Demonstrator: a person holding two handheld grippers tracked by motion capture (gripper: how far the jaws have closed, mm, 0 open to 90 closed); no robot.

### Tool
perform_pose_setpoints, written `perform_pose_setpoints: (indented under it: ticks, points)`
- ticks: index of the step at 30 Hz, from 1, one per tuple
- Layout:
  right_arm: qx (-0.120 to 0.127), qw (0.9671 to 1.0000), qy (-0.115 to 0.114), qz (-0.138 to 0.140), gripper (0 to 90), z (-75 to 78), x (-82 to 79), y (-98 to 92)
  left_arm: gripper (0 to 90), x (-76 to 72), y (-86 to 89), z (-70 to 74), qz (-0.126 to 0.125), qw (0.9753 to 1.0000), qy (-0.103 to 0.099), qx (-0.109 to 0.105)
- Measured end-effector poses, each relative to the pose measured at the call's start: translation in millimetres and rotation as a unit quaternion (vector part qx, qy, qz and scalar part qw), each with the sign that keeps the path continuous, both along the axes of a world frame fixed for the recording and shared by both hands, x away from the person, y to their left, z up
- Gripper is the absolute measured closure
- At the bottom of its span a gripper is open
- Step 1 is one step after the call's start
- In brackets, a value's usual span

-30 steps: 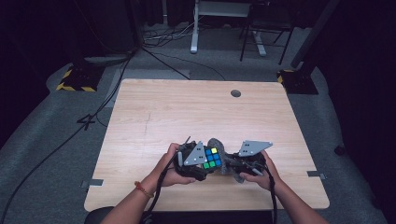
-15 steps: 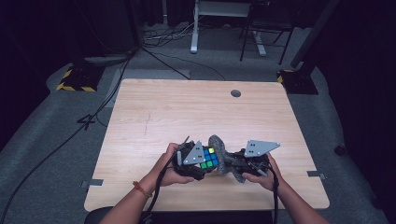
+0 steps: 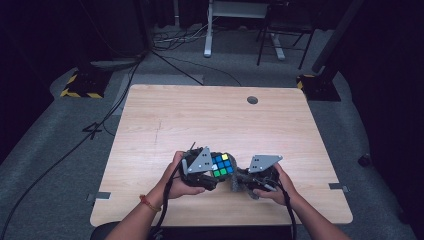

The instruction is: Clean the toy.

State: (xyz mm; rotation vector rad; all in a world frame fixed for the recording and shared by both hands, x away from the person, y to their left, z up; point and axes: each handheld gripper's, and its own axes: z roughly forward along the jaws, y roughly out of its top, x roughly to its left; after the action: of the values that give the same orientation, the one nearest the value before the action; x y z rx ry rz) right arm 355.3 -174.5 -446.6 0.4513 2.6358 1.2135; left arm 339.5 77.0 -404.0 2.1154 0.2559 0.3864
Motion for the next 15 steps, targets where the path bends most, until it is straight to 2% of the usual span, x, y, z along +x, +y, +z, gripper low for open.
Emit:
perform_pose_setpoints:
  ticks: [4, 6, 10, 14, 15]
  points:
    - [0.007, 0.9998, -0.001, -0.018, 74.1, 3.7, 5.1, -9.5, 33.2, 1.5, 3.4, -2.2, 0.009, 0.9999, -0.004, 0.010]
    - [0.008, 0.9996, -0.004, -0.027, 74.1, 6.1, 7.6, -14.2, 33.2, 4.0, 5.6, -4.1, 0.016, 0.9998, 0.002, 0.007]
    - [0.005, 0.9989, -0.007, -0.046, 74.1, 11.7, 11.6, -26.3, 33.2, 9.0, 9.1, -9.8, 0.024, 0.9995, 0.016, 0.015]
    - [-0.009, 0.9979, -0.006, -0.064, 74.0, 10.4, 12.6, -43.8, 33.2, 11.8, 8.4, -18.5, 0.022, 0.9987, 0.025, 0.038]
    - [-0.010, 0.9973, -0.004, -0.073, 74.0, 9.3, 13.0, -50.7, 33.2, 11.7, 8.4, -19.7, 0.023, 0.9985, 0.021, 0.046]
